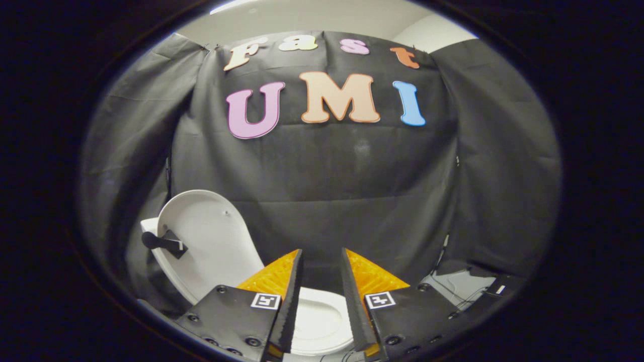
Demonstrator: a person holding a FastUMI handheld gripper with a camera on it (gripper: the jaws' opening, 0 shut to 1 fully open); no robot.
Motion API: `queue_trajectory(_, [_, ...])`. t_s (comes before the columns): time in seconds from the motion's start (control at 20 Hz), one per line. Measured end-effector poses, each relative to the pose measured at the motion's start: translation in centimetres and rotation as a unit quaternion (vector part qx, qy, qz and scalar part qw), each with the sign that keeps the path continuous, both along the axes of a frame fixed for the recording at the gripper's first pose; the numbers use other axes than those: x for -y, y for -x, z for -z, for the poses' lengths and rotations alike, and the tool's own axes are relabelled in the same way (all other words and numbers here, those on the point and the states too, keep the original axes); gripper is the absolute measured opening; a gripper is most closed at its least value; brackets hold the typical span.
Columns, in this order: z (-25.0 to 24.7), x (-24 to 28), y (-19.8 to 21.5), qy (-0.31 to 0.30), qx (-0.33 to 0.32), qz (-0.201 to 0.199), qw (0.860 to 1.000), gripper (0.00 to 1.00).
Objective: Open the toilet lid.
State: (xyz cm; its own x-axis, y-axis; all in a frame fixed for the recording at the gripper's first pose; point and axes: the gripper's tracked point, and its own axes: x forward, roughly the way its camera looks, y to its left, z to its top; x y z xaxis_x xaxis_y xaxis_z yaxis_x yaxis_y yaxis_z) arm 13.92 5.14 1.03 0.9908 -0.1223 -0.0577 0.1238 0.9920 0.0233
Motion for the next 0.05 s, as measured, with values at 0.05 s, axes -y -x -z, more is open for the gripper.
queue_trajectory(0.05, [0.64,0.23,0.13,-0.003,-0.007,-0.009,1.000,0.47])
